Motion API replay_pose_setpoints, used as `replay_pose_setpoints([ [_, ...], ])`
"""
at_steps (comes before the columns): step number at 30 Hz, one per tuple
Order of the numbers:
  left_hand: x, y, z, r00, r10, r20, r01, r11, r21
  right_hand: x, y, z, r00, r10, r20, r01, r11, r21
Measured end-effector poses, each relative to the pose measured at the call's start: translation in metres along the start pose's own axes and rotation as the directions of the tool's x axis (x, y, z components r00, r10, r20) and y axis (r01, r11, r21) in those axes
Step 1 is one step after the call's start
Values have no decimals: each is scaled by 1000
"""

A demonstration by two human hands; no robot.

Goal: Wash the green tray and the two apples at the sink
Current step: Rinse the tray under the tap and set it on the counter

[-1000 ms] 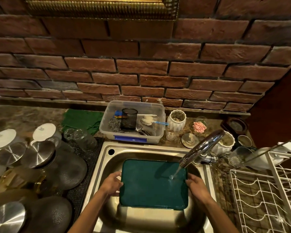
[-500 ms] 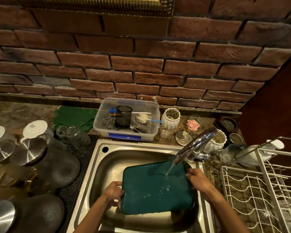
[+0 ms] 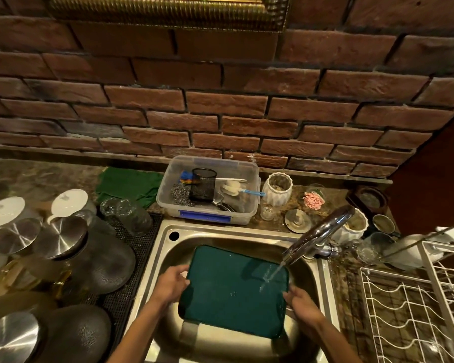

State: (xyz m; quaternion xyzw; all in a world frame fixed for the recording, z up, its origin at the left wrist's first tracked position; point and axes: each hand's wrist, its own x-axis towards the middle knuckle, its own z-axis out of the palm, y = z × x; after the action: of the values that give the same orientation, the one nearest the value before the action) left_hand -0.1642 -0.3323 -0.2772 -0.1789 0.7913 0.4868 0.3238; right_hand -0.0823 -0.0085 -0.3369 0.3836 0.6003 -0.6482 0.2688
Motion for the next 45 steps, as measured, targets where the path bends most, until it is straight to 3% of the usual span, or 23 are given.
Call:
replay_pose_setpoints([
  [3,5,-12,4,987,-161,5,154,937,-313,-20,-24,0,991,-127,50,128,991,-29],
  [6,3,-20,13,970,-243,16,230,892,-390,-40,-46,-7,976,-197,97,204,976,-71],
  [11,-10,-26,32,955,-283,91,297,918,-263,-61,-74,-15,966,-237,107,255,943,-212],
  [15,-13,-27,34,960,-246,134,253,967,-39,-60,-82,-23,975,-214,59,222,927,-302],
  [19,-11,-12,26,963,-228,141,221,973,64,-43,-64,-30,989,-148,7,142,934,-329],
  [22,-8,-3,16,956,-238,170,241,970,1,-29,-42,-29,998,-56,-8,51,950,-309],
  [28,-4,13,7,983,-80,167,93,993,-72,-9,-8,-20,998,-16,-64,10,996,-94],
  [33,6,3,13,990,-142,0,139,966,-220,-8,-13,-18,998,-45,-51,48,996,69],
  [37,12,-20,26,997,-48,-53,45,998,-54,-25,-32,-20,985,-159,-60,154,985,-80],
  [45,17,-47,60,979,-193,60,201,958,-202,-46,-61,-29,960,-280,-30,255,909,-330],
])
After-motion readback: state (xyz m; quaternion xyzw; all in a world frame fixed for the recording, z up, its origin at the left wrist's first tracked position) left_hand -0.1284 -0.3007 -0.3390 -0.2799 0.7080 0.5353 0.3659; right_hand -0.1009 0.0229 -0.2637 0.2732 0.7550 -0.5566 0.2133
